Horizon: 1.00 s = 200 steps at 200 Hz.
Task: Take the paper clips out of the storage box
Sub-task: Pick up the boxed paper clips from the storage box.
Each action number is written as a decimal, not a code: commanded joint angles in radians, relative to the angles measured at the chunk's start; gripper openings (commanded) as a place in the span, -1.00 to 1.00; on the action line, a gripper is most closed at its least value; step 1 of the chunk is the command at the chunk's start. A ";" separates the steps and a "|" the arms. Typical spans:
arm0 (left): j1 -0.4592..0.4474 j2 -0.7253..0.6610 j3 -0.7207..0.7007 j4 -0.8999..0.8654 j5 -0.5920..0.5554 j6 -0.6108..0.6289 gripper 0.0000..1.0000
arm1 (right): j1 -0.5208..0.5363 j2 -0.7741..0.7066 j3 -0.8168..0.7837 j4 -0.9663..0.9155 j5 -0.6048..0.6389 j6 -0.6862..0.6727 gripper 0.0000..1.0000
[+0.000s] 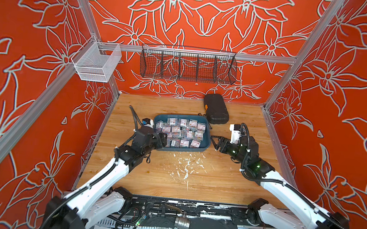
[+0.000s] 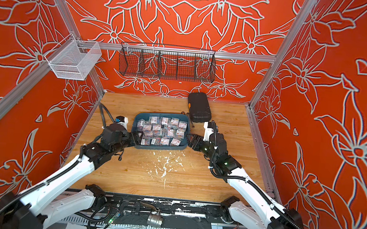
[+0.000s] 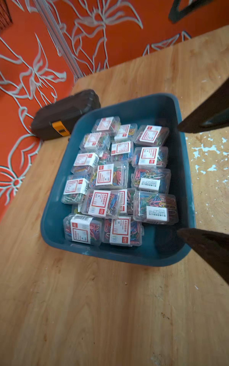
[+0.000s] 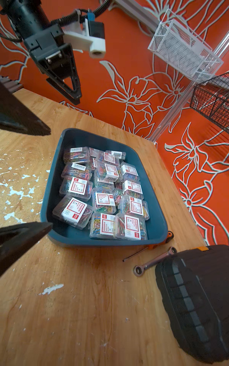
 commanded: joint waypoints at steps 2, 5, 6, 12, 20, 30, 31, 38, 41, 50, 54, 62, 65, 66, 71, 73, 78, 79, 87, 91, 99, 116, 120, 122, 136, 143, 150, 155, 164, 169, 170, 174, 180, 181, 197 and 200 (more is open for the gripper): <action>-0.053 0.163 0.107 -0.024 -0.036 0.015 0.44 | -0.006 -0.032 -0.003 -0.001 0.093 0.027 0.40; -0.061 0.187 0.123 -0.028 -0.039 0.016 0.44 | -0.007 -0.035 0.003 -0.019 0.102 0.023 0.40; -0.062 0.192 0.129 -0.029 -0.042 0.016 0.44 | -0.007 -0.035 0.006 -0.025 0.103 0.022 0.40; -0.075 0.238 0.160 -0.037 -0.053 0.013 0.43 | -0.006 -0.043 0.014 -0.053 0.114 0.013 0.40; -0.085 0.294 0.194 -0.040 -0.060 0.010 0.42 | -0.007 -0.052 0.008 -0.056 0.125 0.009 0.40; -0.091 0.358 0.231 -0.034 -0.053 0.009 0.39 | -0.008 -0.066 -0.009 -0.037 0.134 0.012 0.42; -0.091 0.366 0.236 -0.034 -0.051 0.010 0.39 | -0.007 -0.068 -0.011 -0.035 0.134 0.012 0.42; -0.092 0.408 0.264 -0.032 -0.044 0.013 0.38 | -0.009 -0.079 -0.020 -0.030 0.135 0.012 0.43; -0.092 0.427 0.276 -0.033 -0.043 0.015 0.38 | -0.009 -0.084 -0.021 -0.030 0.137 0.012 0.43; -0.094 0.480 0.316 -0.040 -0.049 0.022 0.37 | -0.009 -0.097 -0.024 -0.039 0.141 0.007 0.44; -0.095 0.503 0.334 -0.045 -0.052 0.026 0.37 | -0.009 -0.102 -0.028 -0.040 0.143 0.006 0.45; -0.095 0.546 0.372 -0.063 -0.056 0.035 0.37 | -0.011 -0.112 -0.035 -0.039 0.147 0.004 0.48; -0.096 0.562 0.387 -0.070 -0.057 0.039 0.37 | -0.012 -0.114 -0.038 -0.039 0.148 0.004 0.49; -0.095 0.566 0.392 -0.072 -0.058 0.040 0.37 | -0.012 -0.114 -0.039 -0.039 0.148 0.004 0.50; -0.096 0.589 0.413 -0.081 -0.064 0.047 0.36 | -0.014 -0.115 -0.042 -0.036 0.150 0.002 0.52; -0.096 0.598 0.421 -0.085 -0.067 0.048 0.37 | -0.015 -0.115 -0.044 -0.036 0.149 0.003 0.53; -0.097 0.617 0.439 -0.096 -0.079 0.049 0.36 | -0.016 -0.116 -0.045 -0.034 0.147 0.000 0.54; -0.097 0.621 0.441 -0.098 -0.081 0.048 0.36 | -0.018 -0.115 -0.044 -0.033 0.146 0.000 0.55; -0.097 0.646 0.465 -0.110 -0.098 0.050 0.37 | -0.021 -0.112 -0.041 -0.035 0.136 -0.005 0.55; -0.097 0.657 0.473 -0.112 -0.105 0.049 0.37 | -0.022 -0.109 -0.038 -0.039 0.129 -0.007 0.56; -0.097 0.679 0.484 -0.111 -0.124 0.049 0.37 | -0.025 -0.103 -0.029 -0.044 0.115 -0.006 0.56; -0.097 0.735 0.523 -0.137 -0.168 0.049 0.38 | -0.026 -0.081 -0.011 -0.051 0.080 -0.002 0.56; -0.097 0.749 0.536 -0.150 -0.177 0.049 0.38 | -0.027 -0.077 -0.007 -0.055 0.075 0.003 0.55; -0.097 0.755 0.542 -0.154 -0.181 0.049 0.38 | -0.027 -0.074 -0.005 -0.057 0.073 0.004 0.55; -0.097 0.801 0.578 -0.182 -0.208 0.047 0.38 | -0.029 -0.065 -0.004 -0.048 0.059 0.018 0.56; -0.097 0.820 0.593 -0.195 -0.223 0.043 0.38 | -0.033 -0.060 -0.009 -0.038 0.057 0.028 0.55; -0.097 0.833 0.606 -0.204 -0.235 0.043 0.38 | -0.036 -0.058 -0.013 -0.030 0.055 0.033 0.55; -0.097 0.842 0.612 -0.207 -0.239 0.045 0.38 | -0.039 -0.057 -0.015 -0.026 0.055 0.034 0.55; -0.097 0.852 0.618 -0.207 -0.248 0.046 0.39 | -0.043 -0.055 -0.015 -0.026 0.056 0.038 0.55; -0.097 0.856 0.620 -0.208 -0.253 0.045 0.39 | -0.045 -0.055 -0.013 -0.030 0.060 0.039 0.55; -0.097 0.856 0.622 -0.207 -0.253 0.045 0.39 | -0.045 -0.054 -0.014 -0.031 0.062 0.040 0.55; -0.097 0.859 0.623 -0.207 -0.256 0.045 0.40 | -0.048 -0.054 -0.013 -0.034 0.066 0.039 0.55; -0.097 0.864 0.628 -0.208 -0.258 0.045 0.41 | -0.049 -0.052 -0.013 -0.036 0.072 0.041 0.55; -0.097 0.866 0.630 -0.208 -0.258 0.046 0.41 | -0.049 -0.052 -0.013 -0.036 0.073 0.040 0.55; -0.097 0.882 0.645 -0.210 -0.268 0.045 0.43 | -0.050 -0.039 -0.009 -0.031 0.076 0.033 0.55; -0.097 0.885 0.647 -0.211 -0.270 0.045 0.43 | -0.050 -0.035 -0.008 -0.029 0.076 0.032 0.55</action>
